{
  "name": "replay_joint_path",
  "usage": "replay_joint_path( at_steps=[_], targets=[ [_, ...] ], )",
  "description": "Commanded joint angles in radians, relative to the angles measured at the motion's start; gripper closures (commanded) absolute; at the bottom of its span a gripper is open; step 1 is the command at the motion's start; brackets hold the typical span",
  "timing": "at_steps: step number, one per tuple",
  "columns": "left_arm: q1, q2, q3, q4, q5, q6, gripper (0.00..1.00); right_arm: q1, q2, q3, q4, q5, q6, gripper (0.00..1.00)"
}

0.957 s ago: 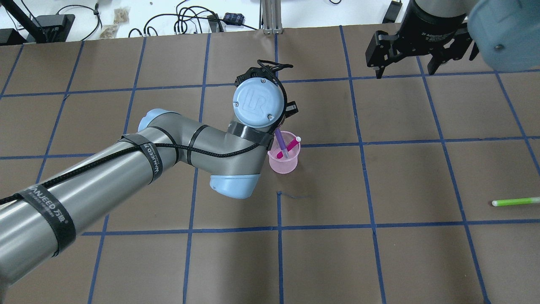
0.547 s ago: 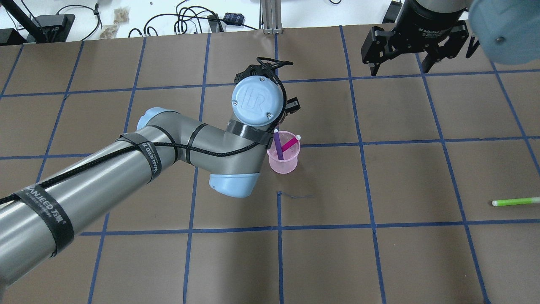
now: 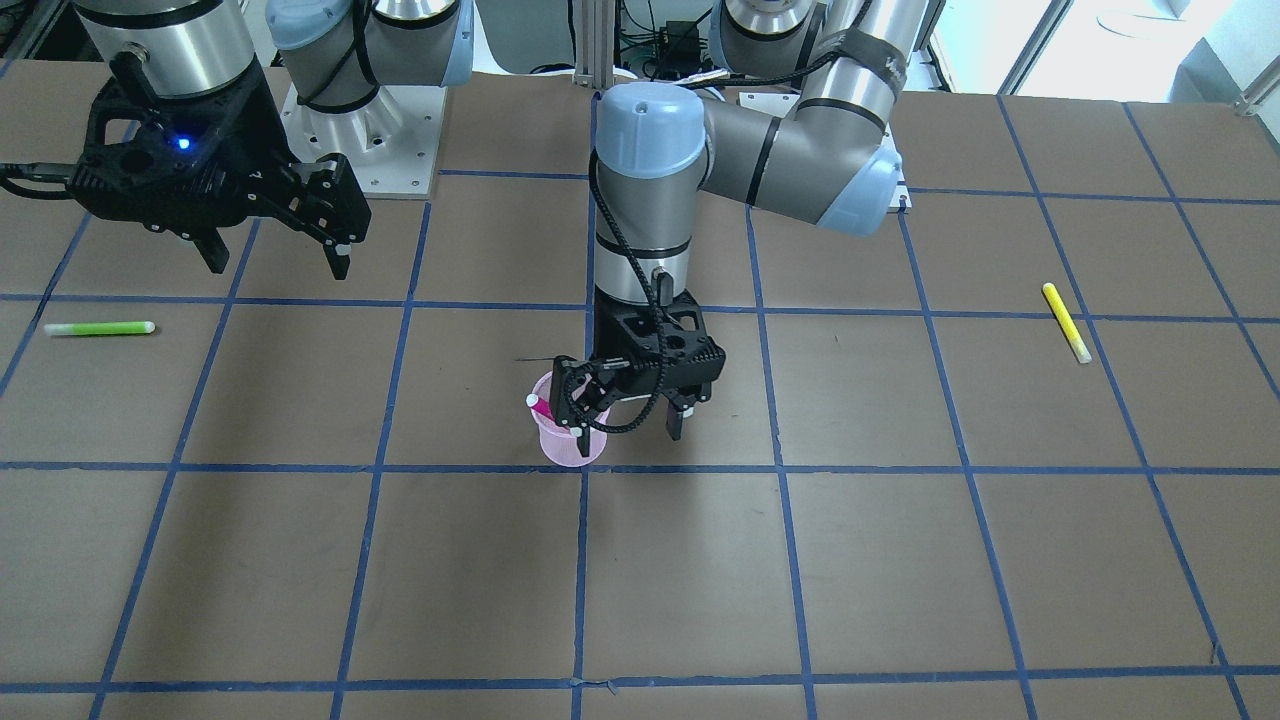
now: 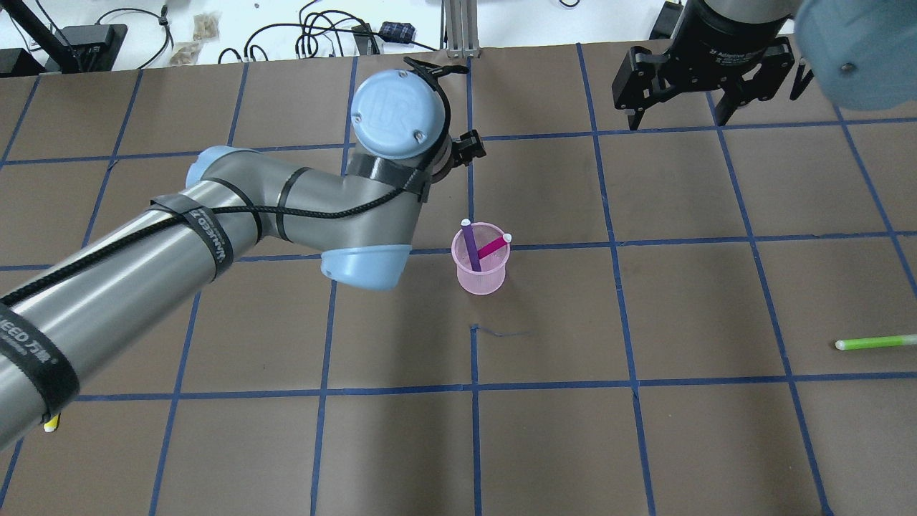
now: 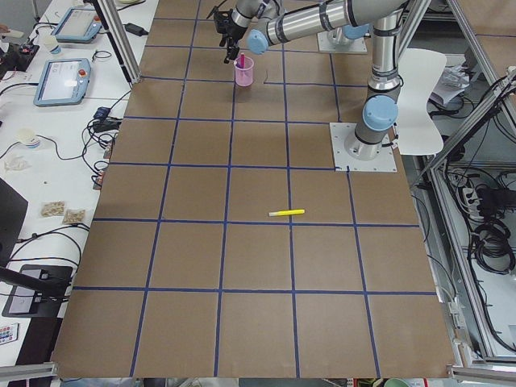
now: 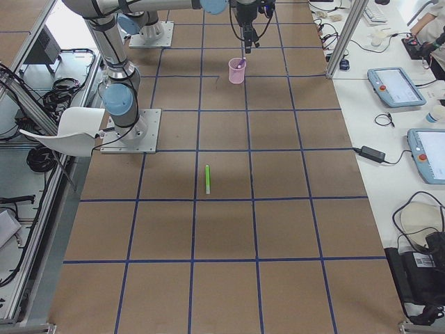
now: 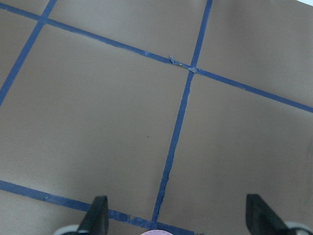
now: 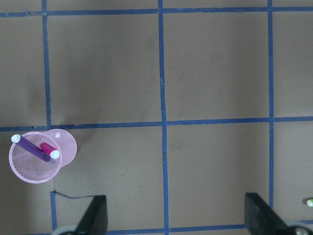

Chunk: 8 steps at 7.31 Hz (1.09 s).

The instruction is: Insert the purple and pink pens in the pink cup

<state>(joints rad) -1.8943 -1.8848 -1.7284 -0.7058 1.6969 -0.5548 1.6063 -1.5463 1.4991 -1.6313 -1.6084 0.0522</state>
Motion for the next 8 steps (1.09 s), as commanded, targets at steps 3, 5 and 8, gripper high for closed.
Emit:
replay_joint_path(
  at_steps=[3, 5, 8],
  targets=[
    [0.255, 0.114, 0.193, -0.635, -0.017, 0.423, 0.0, 0.003, -0.008, 0.001, 0.001, 0.007, 0.002, 0.0],
    [0.328, 0.18, 0.188, -0.763, -0.029, 0.452, 0.0, 0.001, -0.006, 0.001, 0.001, 0.01, 0.002, 0.0],
    [0.363, 0.231, 0.158, -0.813, -0.112, 0.552, 0.0, 0.003, -0.005, 0.003, 0.001, 0.012, 0.002, 0.0]
  ],
)
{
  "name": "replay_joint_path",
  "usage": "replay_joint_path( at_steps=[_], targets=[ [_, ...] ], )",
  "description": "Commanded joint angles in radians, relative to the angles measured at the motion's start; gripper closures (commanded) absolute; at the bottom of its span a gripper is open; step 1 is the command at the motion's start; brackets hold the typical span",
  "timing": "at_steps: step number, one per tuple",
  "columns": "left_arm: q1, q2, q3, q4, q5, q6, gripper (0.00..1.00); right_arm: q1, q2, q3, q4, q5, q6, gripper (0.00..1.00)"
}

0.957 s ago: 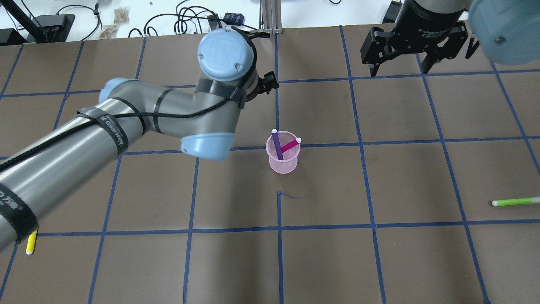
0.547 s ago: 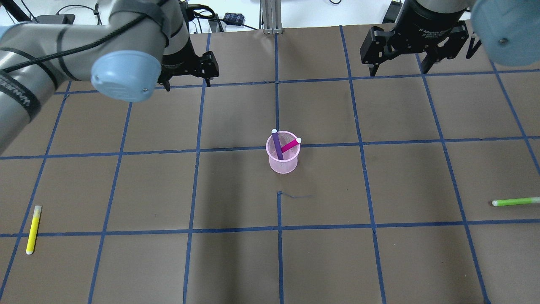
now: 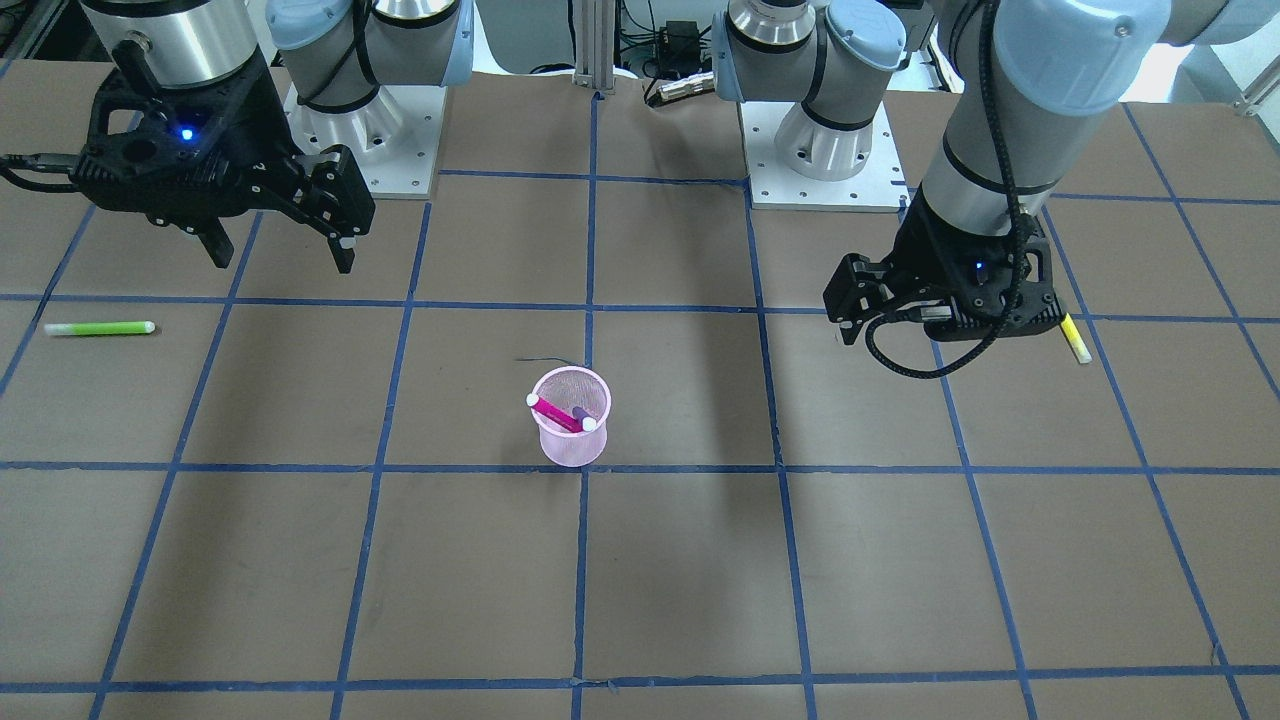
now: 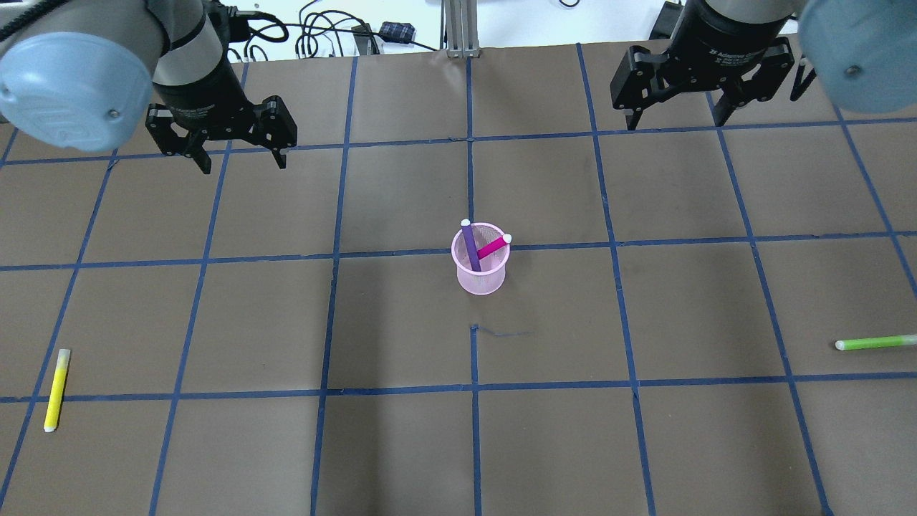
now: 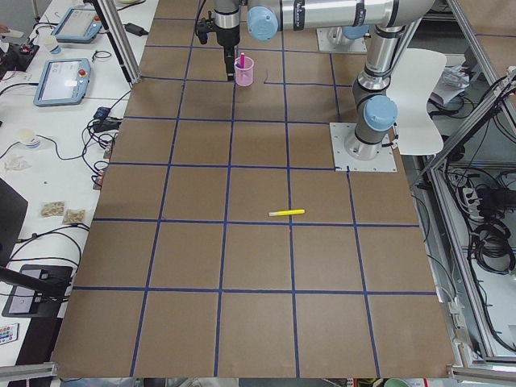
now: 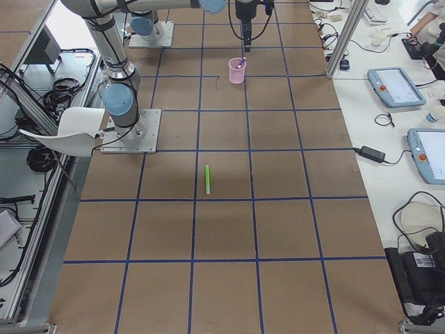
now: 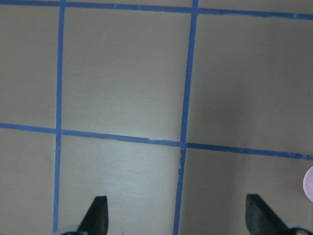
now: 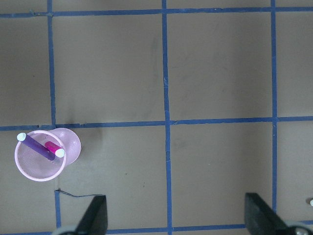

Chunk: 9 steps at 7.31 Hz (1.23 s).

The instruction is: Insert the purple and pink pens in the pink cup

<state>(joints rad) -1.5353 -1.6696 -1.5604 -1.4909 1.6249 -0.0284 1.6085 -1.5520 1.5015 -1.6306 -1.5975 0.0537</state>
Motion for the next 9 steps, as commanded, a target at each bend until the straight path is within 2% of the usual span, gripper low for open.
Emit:
replay_joint_path(
  at_steps=[1, 2, 4, 9],
  targets=[
    [0.004, 0.027, -0.013, -0.019, -0.04, 0.031, 0.0, 0.001, 0.001, 0.0, 0.0, 0.001, 0.0, 0.0],
    [0.012, 0.042, -0.015, -0.026, -0.036, 0.042, 0.0, -0.001, 0.001, 0.0, 0.0, 0.001, 0.0, 0.0],
    [0.017, 0.048, -0.018, -0.02, -0.039, 0.183, 0.0, -0.001, 0.0, 0.0, 0.0, 0.001, 0.0, 0.0],
    [0.02, 0.066, -0.033, -0.023, -0.034, 0.186, 0.0, 0.001, 0.004, 0.002, -0.002, 0.002, 0.003, 0.0]
  ],
)
